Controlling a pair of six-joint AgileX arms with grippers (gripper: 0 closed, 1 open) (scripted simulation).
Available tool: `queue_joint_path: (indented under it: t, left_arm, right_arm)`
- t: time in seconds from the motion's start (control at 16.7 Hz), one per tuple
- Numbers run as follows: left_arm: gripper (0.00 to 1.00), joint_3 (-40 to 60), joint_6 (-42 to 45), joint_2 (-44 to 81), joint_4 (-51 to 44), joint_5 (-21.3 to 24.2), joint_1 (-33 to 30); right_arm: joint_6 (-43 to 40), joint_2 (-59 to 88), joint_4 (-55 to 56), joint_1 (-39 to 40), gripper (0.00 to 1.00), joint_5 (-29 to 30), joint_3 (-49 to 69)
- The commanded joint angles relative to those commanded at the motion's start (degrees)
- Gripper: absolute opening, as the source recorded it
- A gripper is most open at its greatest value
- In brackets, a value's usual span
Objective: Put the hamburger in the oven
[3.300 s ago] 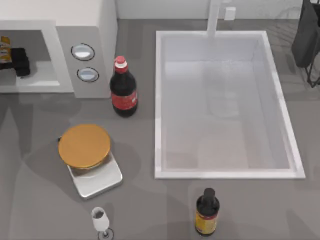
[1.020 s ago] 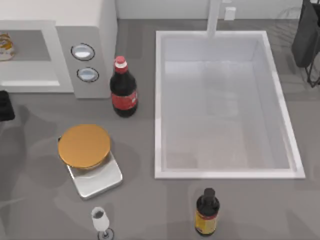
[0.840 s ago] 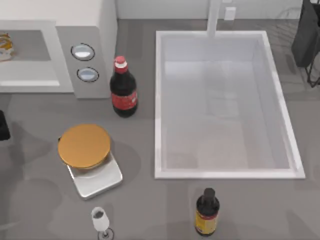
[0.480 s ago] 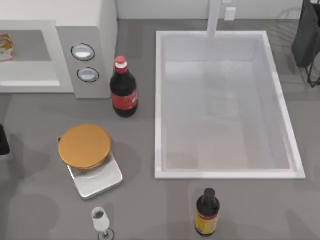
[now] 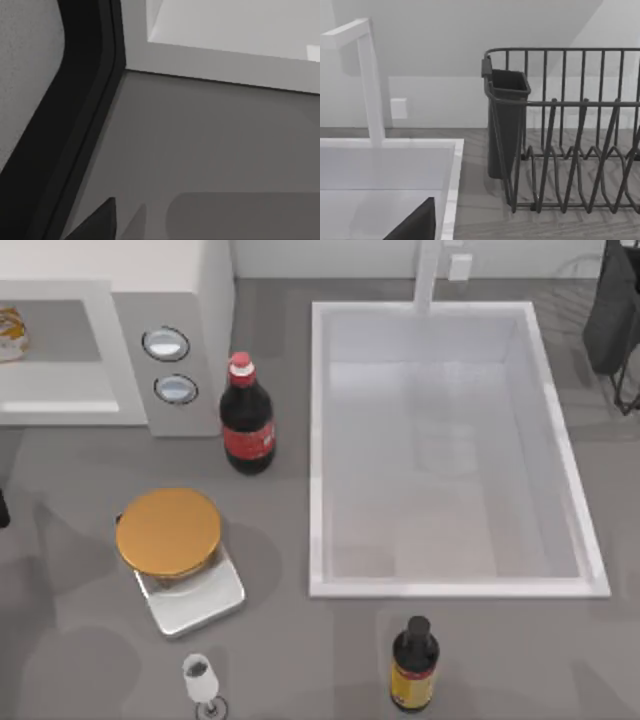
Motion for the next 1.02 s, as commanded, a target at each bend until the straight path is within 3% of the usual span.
queue_joint_path:
  t: [0.78, 1.02]
  left_arm:
    - [1.00, 5.4, 0.4, -20.1, -27.3, -0.4, 0.0]
    - [1.00, 6.2, 0.3, -22.5, -29.9, -0.4, 0.0]
  right_arm:
    - [0.0, 0.0, 0.0, 0.0, 1.00, 0.0, 0.0]
    - [0.0, 0.0, 0.0, 0.0, 1.00, 0.0, 0.0]
